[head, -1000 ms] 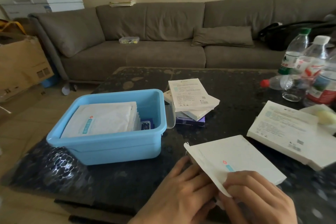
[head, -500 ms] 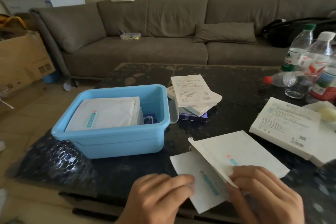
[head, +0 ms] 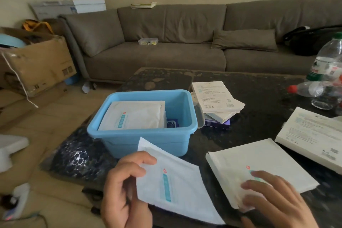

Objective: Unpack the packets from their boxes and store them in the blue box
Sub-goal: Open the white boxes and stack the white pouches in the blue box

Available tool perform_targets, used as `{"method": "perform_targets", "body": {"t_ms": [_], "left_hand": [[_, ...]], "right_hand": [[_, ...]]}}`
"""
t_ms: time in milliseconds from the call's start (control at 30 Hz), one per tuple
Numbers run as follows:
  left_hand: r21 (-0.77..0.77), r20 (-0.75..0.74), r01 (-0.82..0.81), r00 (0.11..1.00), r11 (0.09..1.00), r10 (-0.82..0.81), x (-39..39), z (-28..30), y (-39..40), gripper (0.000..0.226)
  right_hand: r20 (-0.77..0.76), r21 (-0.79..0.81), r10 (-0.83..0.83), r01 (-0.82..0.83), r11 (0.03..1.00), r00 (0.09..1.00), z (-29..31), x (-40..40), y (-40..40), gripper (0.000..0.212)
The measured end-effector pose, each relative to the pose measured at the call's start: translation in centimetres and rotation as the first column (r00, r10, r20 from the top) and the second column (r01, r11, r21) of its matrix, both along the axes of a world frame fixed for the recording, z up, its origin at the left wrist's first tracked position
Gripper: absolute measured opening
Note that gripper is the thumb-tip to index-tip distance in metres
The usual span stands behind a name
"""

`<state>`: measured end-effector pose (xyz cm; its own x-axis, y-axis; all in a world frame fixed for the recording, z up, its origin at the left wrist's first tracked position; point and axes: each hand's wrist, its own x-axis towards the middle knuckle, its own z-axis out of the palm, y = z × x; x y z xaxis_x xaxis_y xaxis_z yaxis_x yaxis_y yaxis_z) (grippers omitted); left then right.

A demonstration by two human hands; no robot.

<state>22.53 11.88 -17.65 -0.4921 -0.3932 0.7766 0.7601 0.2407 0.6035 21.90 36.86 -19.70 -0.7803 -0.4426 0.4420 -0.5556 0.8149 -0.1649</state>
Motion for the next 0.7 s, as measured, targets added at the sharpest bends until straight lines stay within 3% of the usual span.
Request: {"method": "perform_targets", "body": {"t_ms": [33, 100, 133, 167, 233, 300, 367, 467, 533, 633, 700], "left_hand": [[0.035, -0.017, 0.007, 1.0, 0.999, -0.006, 0.2, 0.7, 0.2, 0.044], [0.081, -0.052, 0.022, 0.999, 0.996, -0.018, 0.4, 1.7, 0.3, 0.042], [0.108, -0.051, 0.034, 0.998, 0.994, -0.029, 0.4, 2.0, 0.2, 0.042], [0.136, -0.048, 0.05, 0.998, 0.989, -0.043, 0.3, 2.2, 0.0, 0.043], [0.178, -0.038, 0.058, 0.998, 0.982, -0.052, 0.2, 2.6, -0.4, 0.041], [0.218, -0.026, 0.052, 0.999, 0.975, -0.047, 0.1, 3.2, -0.7, 0.04], [0.264, -0.013, 0.071, 0.997, 0.962, -0.07, -0.3, 4.2, -1.5, 0.04], [0.31, 0.017, 0.0, 1.0, 0.951, -0.005, -1.4, 5.3, -4.4, 0.029], [0.241, 0.152, -0.083, 0.987, 0.967, 0.047, -2.2, 5.6, -7.0, 0.024], [-0.09, 0.479, -0.266, 0.833, 0.96, 0.276, -3.0, 5.9, -9.7, 0.023], [-0.321, 0.586, -0.269, 0.697, 0.908, 0.414, -3.2, 6.0, -10.4, 0.028]], "right_hand": [[0.008, -0.024, 0.0, 0.0, 1.0, 1.0, 0.4, 0.3, -0.4, 0.022], [0.15, -0.286, -0.022, 0.065, 0.956, 0.988, 2.9, 1.5, -2.2, 0.024], [0.318, -0.472, 0.059, 0.104, 0.876, 0.946, 4.8, 2.3, -3.6, 0.03], [0.486, -0.646, 0.216, 0.181, 0.742, 0.847, 5.8, 2.8, -4.8, 0.035], [0.662, -0.725, 0.37, 0.433, 0.535, 0.651, 7.4, 1.8, -6.8, 0.041], [0.66, -0.75, 0.537, 0.493, 0.44, 0.526, 9.1, 0.2, -8.4, 0.056], [0.596, -0.796, 0.623, 0.472, 0.378, 0.506, 10.8, -1.3, -9.8, 0.066], [0.581, -0.814, 0.556, 0.418, 0.404, 0.594, 12.4, -4.7, -11.4, 0.056], [0.593, -0.795, 0.459, 0.389, 0.466, 0.661, 12.9, -7.8, -12.5, 0.049], [0.64, -0.741, 0.365, 0.416, 0.527, 0.677, 13.2, -11.8, -15.2, 0.047], [0.67, -0.704, 0.328, 0.432, 0.563, 0.666, 12.6, -13.7, -16.9, 0.045]]}}
